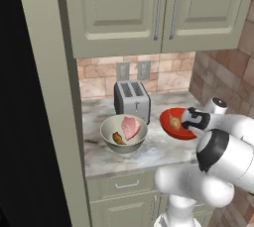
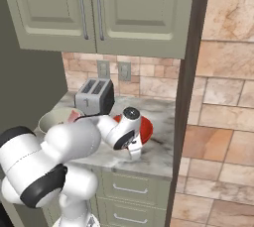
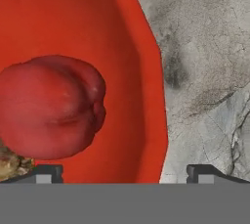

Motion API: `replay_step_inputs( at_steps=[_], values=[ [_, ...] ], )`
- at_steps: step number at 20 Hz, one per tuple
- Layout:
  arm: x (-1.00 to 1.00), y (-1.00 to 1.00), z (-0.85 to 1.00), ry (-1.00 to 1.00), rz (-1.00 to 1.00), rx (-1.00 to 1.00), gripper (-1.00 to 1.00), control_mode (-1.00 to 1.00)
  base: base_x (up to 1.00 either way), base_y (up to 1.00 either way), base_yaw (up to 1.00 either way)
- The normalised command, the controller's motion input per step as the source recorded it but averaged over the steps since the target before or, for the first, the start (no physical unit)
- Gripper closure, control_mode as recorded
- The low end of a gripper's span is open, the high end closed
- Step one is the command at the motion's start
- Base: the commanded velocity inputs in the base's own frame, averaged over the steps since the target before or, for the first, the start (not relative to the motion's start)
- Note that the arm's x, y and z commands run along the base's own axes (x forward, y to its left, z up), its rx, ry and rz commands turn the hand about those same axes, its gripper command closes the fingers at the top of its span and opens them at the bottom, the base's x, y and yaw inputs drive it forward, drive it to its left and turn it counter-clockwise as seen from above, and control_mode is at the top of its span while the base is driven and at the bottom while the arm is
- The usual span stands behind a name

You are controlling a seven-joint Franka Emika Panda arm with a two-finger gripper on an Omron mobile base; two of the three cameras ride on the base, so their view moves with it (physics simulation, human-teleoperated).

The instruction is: Place the bowl with the onion and bell pepper on the second highest shelf of the fridge. Place the bowl with the steak and chicken drumstick on the top shelf of the fridge.

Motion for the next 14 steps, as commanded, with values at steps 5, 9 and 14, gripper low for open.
replay_step_inputs(
  at_steps=[5,9,14],
  values=[
    [0.12,0.22,-0.46,0.09,0.0,0.0,1.0,-1.0,0.0,0.0,0.0],
    [0.02,0.03,-0.03,0.02,0.0,0.0,1.0,-1.0,0.0,0.0,0.0],
    [-0.23,0.0,0.01,0.0,0.0,0.0,1.0,-1.0,0.0,0.0,0.0]
  ],
)
